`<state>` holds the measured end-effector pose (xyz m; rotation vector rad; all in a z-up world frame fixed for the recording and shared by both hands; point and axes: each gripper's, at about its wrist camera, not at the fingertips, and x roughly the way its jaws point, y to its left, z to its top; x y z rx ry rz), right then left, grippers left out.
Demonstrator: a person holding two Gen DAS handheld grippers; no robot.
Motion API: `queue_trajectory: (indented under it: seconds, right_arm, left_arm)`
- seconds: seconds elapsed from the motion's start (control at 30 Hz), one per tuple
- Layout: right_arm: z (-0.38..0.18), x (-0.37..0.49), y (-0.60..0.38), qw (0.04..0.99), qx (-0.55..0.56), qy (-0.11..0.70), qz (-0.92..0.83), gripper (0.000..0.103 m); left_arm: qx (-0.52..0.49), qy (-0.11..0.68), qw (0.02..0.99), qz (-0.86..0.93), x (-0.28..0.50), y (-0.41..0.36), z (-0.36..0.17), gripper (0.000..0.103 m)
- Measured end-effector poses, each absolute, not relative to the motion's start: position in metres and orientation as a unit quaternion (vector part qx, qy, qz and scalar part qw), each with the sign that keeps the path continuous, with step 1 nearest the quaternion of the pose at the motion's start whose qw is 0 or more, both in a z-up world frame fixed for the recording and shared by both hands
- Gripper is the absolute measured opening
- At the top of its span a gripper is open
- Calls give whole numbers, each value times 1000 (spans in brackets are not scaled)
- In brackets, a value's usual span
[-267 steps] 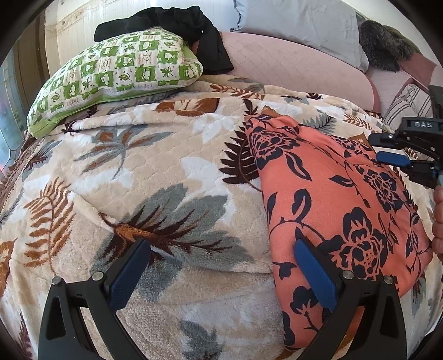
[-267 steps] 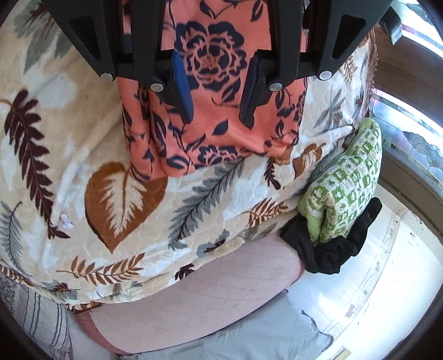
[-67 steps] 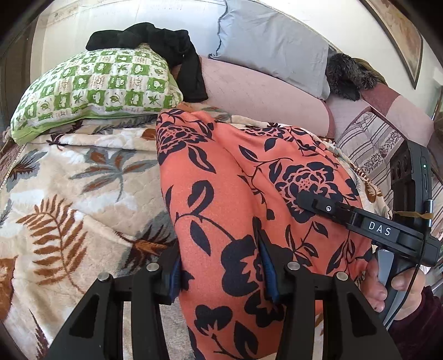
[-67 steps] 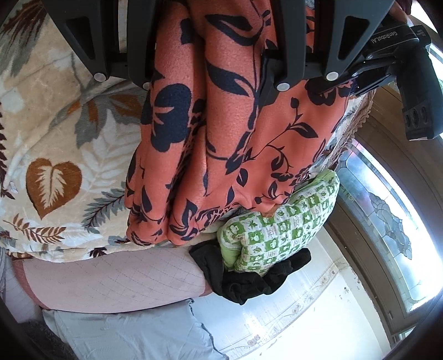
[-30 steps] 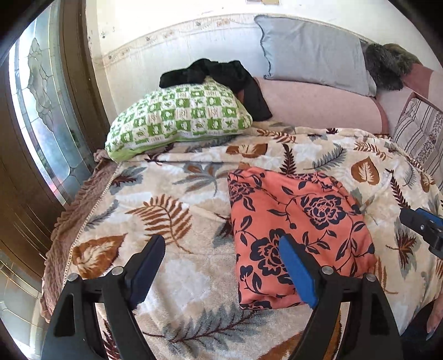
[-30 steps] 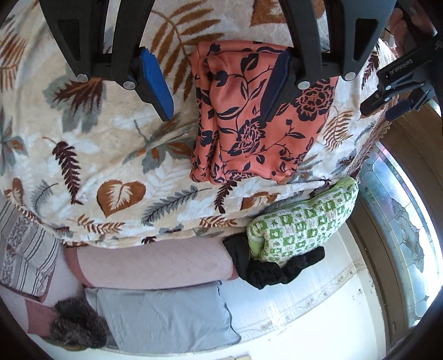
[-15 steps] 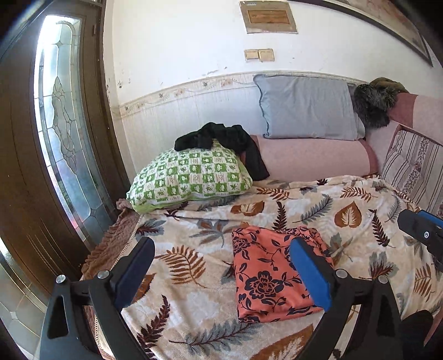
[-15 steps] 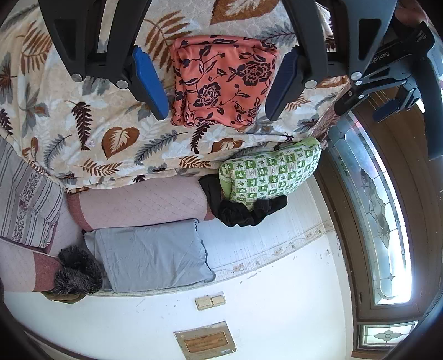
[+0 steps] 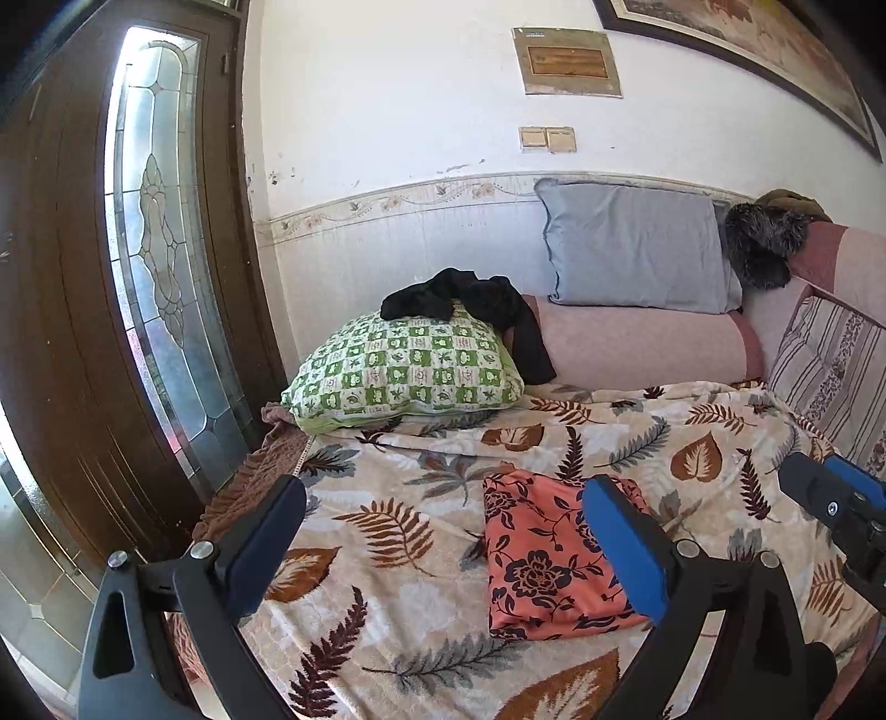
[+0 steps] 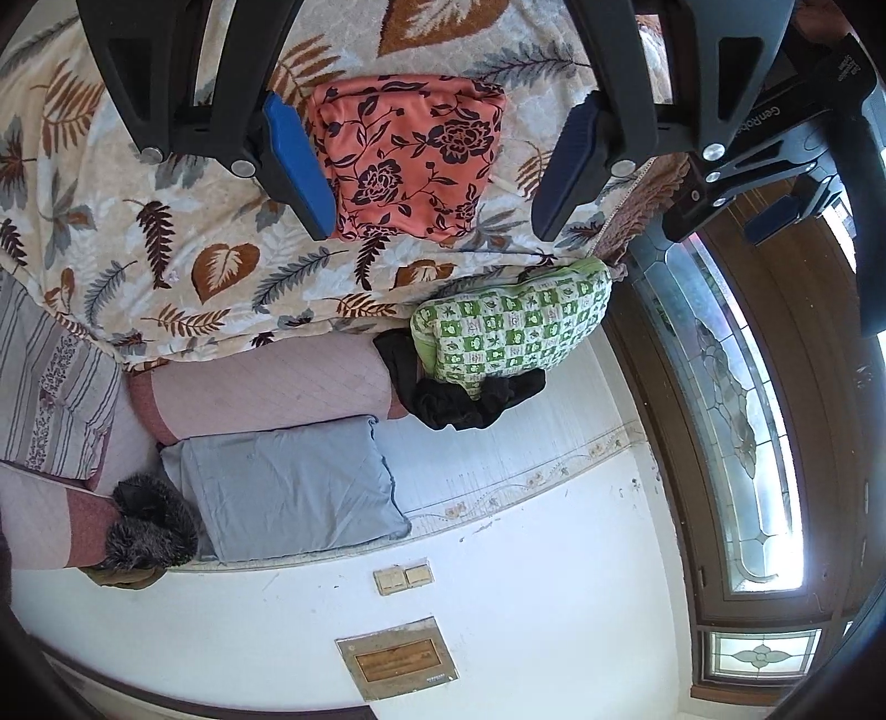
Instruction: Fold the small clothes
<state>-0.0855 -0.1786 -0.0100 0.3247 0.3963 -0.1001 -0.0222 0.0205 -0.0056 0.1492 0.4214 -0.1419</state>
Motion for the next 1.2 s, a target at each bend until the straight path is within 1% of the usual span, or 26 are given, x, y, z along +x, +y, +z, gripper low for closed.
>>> queue_trajectory:
  seconds: [0.23, 0.73, 1.2]
  right_arm:
    - [-10, -86, -168, 967, 159, 197, -40, 77]
    - [-2, -93, -165, 970, 152, 183, -50, 77]
    - [18, -107, -157, 976, 144, 156, -46, 77]
  left_arm:
    - [75, 200, 977, -25, -29, 33, 5, 101]
    - [68, 199, 978, -15, -39, 44, 22, 101]
    - [62, 167, 984, -13, -61, 51, 43, 101]
